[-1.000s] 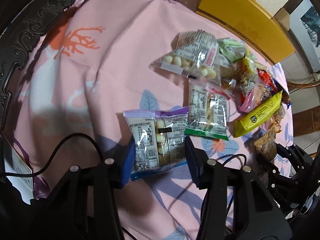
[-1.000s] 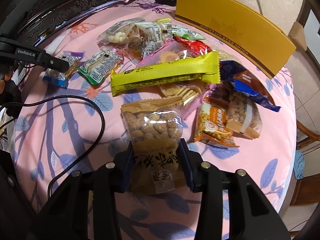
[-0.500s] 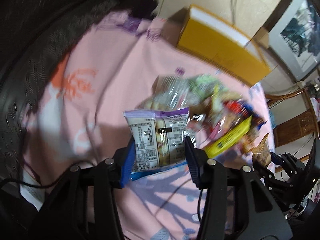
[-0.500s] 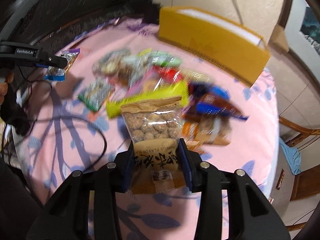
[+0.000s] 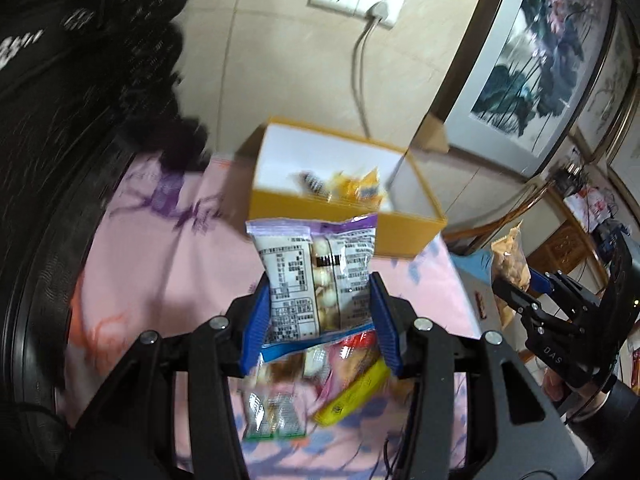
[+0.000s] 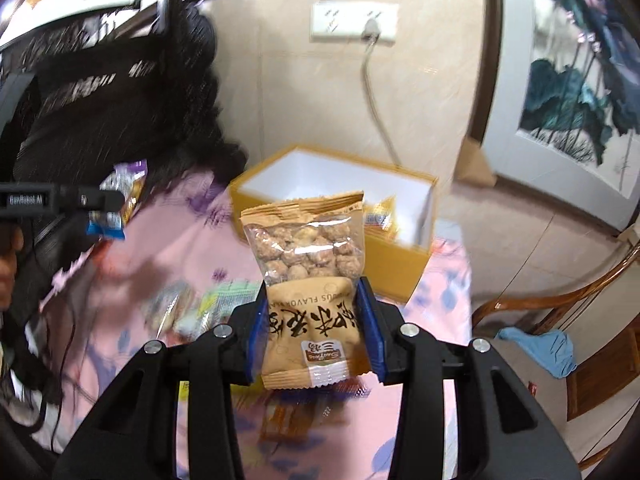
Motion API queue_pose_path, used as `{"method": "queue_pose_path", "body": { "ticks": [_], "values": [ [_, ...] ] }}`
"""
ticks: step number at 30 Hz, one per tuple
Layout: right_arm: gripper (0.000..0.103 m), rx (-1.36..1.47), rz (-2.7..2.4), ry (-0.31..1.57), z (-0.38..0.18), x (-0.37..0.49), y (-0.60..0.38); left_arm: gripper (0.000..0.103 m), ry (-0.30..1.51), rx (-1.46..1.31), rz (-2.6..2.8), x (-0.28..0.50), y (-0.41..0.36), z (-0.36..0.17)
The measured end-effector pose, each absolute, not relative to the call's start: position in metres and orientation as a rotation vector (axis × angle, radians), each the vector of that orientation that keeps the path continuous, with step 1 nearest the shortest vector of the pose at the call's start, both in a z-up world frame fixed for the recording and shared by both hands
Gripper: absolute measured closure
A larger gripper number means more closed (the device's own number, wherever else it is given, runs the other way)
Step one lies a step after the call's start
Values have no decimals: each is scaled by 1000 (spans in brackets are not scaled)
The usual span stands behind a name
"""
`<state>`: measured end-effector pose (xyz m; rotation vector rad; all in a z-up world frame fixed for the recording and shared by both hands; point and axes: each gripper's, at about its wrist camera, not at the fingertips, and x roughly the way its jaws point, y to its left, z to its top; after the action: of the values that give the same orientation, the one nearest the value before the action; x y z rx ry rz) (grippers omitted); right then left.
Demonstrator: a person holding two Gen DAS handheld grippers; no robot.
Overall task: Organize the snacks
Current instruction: 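Carry both packets into the yellow box and open both tools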
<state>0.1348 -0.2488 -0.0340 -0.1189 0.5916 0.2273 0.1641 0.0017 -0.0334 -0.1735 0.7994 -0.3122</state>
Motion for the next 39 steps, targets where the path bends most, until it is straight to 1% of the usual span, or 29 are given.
{"method": "queue_pose_path", "body": {
  "ticks": [5, 9, 14, 21, 22, 23, 24, 25, 26, 28, 30, 34, 39],
  "values": [
    [62, -93, 179, 525, -7, 173, -259, 55, 719, -143, -342, 216, -23, 0],
    [62, -75, 141, 472, 9, 214, -267, 55, 671, -117, -355, 263, -44, 16],
    [62, -41, 106, 484, 12, 274, -273, 55, 684, -116, -345, 324, -67, 11],
    [61, -33, 94, 540, -6, 323, -268, 54, 750, -131, -308, 374, -80, -19],
    [61, -30, 102, 552, -10, 330, -266, 45, 750, -136, -299, 379, -80, -24],
    [59, -19, 110, 574, -16, 338, -265, 17, 760, -138, -285, 386, -81, -31],
    [51, -6, 111, 597, -22, 346, -264, 6, 770, -136, -257, 389, -82, -36],
    [42, -6, 92, 615, -28, 351, -262, 4, 787, -132, -207, 394, -82, -44],
    [31, -15, 73, 619, -31, 353, -260, 4, 808, -133, -200, 398, -82, -49],
    [31, -23, 76, 609, -31, 351, -257, 4, 817, -137, -209, 397, -80, -52],
    [31, -24, 91, 597, -26, 347, -256, 4, 788, -134, -216, 392, -76, -48],
    [31, -13, 110, 578, -16, 338, -256, 4, 769, -163, -237, 382, -71, -35],
    [31, 4, 151, 558, -3, 313, -251, 4, 721, -134, -268, 357, -73, -18]
  ]
}}
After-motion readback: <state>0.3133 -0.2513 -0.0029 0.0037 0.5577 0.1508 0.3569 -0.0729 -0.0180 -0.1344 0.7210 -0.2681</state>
